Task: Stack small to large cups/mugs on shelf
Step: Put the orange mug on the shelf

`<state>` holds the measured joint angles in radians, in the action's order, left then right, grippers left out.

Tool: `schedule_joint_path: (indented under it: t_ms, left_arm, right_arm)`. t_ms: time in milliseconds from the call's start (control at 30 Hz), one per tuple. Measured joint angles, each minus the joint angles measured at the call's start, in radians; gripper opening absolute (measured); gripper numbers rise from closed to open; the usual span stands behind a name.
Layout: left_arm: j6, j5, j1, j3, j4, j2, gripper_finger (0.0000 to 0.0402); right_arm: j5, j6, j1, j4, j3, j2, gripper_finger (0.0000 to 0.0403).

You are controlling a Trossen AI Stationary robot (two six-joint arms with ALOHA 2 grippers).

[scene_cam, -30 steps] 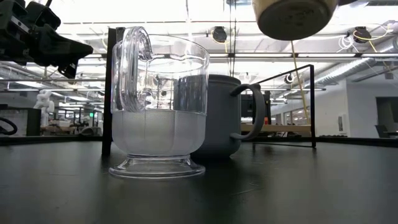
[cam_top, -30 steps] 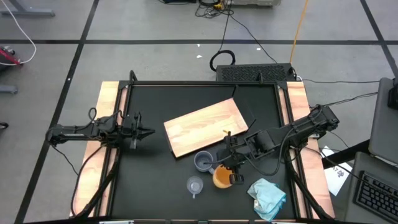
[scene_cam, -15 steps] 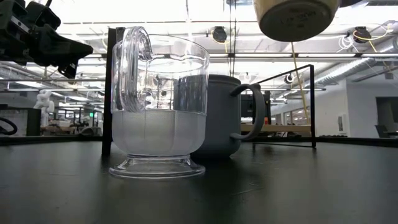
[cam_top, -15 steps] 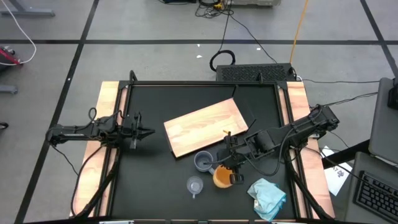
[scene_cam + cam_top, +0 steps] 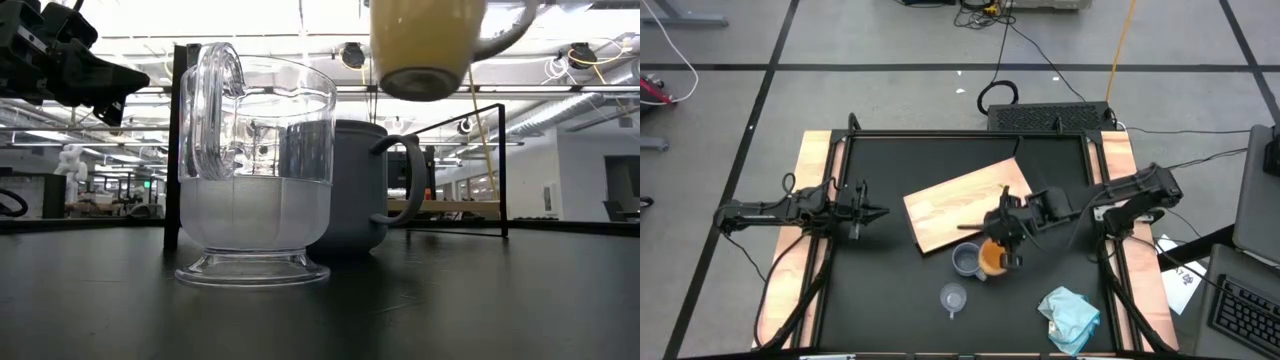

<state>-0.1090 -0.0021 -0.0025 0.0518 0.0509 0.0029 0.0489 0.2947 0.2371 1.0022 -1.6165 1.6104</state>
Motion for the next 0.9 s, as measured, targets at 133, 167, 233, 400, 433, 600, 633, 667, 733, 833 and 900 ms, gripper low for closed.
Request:
schedule_joint_path:
  t_ms: [133, 167, 233, 400, 433, 600, 633, 667, 733, 833, 900]
  left_arm:
    - [0.000, 0.000, 0.000, 0.000, 0.000, 0.000, 0.0017]
    - [0.000, 0.000, 0.000, 0.000, 0.000, 0.000, 0.0017]
    - [0.000, 0.000, 0.000, 0.000, 0.000, 0.000, 0.0017]
    - [0.000, 0.000, 0.000, 0.000, 0.000, 0.000, 0.0017]
    - [0.000, 0.000, 0.000, 0.000, 0.000, 0.000, 0.0017]
    - [0.000, 0.000, 0.000, 0.000, 0.000, 0.000, 0.0017]
    - [0.000, 0.000, 0.000, 0.000, 0.000, 0.000, 0.0017]
    - [0.000, 0.000, 0.000, 0.000, 0.000, 0.000, 0.0017]
    - [0.000, 0.000, 0.000, 0.000, 0.000, 0.000, 0.0017]
    - [0.000, 0.000, 0.000, 0.000, 0.000, 0.000, 0.0017]
    - [0.000, 0.000, 0.000, 0.000, 0.000, 0.000, 0.0017]
  right_arm:
    - [-0.001, -0.047, -0.048, -0.003, -0.032, 0.000, 0.0008]
    - [-0.002, -0.054, -0.060, -0.002, -0.040, 0.000, 0.0008]
    - [-0.010, -0.071, -0.087, -0.001, -0.057, 0.000, 0.0008]
    - [-0.043, -0.095, -0.164, -0.007, -0.087, 0.000, 0.0008]
    - [-0.052, -0.098, -0.180, -0.008, -0.090, 0.000, 0.0009]
    - [-0.053, -0.107, -0.250, -0.007, -0.090, 0.000, 0.0009]
    - [-0.054, -0.112, -0.262, -0.009, -0.090, 0.000, 0.0009]
    - [-0.054, -0.120, -0.275, -0.010, -0.090, 0.000, 0.0009]
    - [-0.054, -0.133, -0.302, -0.010, -0.090, 0.000, 0.0009]
    - [-0.060, -0.140, -0.347, -0.013, -0.090, 0.004, 0.0009]
    - [-0.087, -0.143, -0.378, -0.019, -0.090, 0.009, 0.0009]
